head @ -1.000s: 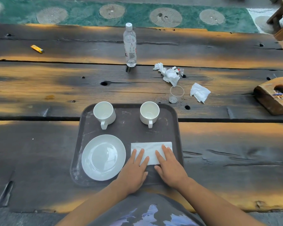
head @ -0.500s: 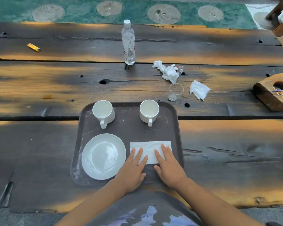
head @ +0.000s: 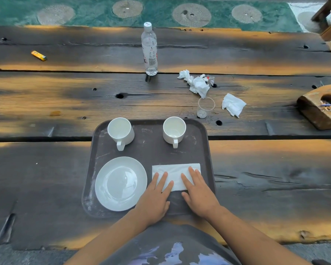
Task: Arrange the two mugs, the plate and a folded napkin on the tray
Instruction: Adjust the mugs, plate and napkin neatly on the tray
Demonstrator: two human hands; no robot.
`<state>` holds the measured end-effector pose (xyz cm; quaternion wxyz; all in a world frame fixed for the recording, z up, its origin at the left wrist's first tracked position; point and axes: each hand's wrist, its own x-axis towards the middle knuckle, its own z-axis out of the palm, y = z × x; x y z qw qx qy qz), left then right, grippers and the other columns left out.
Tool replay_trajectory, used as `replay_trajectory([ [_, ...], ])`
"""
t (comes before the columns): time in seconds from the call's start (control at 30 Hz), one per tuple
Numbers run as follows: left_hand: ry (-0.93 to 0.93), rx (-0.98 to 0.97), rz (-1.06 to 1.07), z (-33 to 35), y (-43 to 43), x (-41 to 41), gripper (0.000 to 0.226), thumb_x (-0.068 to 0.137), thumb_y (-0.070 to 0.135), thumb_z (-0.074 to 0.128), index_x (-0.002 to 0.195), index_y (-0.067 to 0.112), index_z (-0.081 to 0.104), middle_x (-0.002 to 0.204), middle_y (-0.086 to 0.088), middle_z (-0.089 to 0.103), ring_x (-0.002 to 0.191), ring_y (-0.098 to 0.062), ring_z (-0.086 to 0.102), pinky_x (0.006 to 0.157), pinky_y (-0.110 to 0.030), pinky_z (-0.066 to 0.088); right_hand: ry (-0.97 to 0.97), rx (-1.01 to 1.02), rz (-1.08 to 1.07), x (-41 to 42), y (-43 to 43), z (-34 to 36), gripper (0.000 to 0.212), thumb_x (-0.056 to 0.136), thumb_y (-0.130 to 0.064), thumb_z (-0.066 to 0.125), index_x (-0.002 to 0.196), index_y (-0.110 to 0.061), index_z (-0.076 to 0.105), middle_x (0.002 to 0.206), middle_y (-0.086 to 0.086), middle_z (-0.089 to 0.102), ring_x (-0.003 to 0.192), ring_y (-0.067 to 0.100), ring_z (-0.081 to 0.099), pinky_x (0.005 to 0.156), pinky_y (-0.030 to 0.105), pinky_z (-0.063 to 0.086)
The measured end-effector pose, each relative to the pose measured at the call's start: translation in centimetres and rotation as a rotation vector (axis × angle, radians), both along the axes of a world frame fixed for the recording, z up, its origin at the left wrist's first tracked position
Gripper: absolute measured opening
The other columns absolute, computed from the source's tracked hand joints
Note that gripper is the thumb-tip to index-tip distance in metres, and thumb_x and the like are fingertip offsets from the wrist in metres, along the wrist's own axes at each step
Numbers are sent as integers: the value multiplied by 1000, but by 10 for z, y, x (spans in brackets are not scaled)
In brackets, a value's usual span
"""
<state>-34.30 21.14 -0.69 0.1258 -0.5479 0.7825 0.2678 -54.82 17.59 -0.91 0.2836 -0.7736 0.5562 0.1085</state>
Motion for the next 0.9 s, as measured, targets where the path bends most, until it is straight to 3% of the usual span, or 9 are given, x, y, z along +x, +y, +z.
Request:
replay_trajectory([
  [0.7,-29,10,-10,5,-5,0,71,106,36,39,165,22,3,171,-7,-16,157,-36,-16,129,-42,8,22,14,25,-1,-6,4,70,104,-34,45,163,-23,9,171,8,-12,158,28,-10,128,39,11],
  [0.9,-59,27,0,10,-12,-6,65,105,29,40,164,21,13,173,-10,-7,158,-37,-7,128,-43,10,74,2,46,4,-9,11,69,102,-29,45,162,-20,13,171,14,-5,158,33,-3,128,46,7],
])
